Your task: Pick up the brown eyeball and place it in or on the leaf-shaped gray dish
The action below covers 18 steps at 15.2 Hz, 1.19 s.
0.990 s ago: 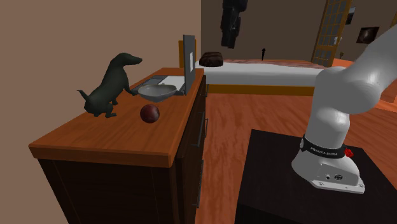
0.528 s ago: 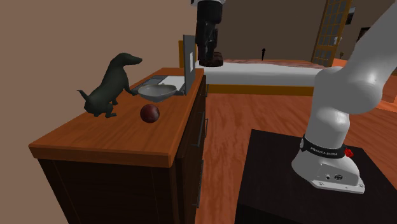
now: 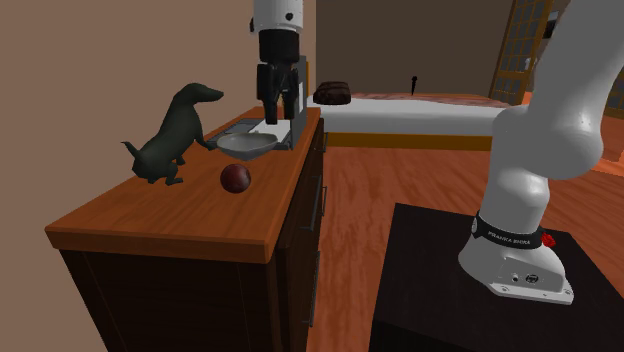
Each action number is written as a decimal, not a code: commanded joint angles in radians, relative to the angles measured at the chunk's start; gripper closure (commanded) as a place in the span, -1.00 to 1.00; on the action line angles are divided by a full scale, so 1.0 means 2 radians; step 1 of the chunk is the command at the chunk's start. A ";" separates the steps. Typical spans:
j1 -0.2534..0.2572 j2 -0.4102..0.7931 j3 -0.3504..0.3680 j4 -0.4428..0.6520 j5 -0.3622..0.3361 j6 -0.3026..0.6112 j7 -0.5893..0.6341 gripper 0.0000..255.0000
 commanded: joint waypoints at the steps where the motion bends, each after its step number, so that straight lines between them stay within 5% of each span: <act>1: 0.007 0.037 0.010 0.021 -0.005 0.010 0.009 -1.00; 8: 0.031 0.170 0.033 0.126 -0.034 0.018 0.038 -1.00; 18: 0.034 0.181 0.034 0.088 -0.036 0.066 0.039 -1.00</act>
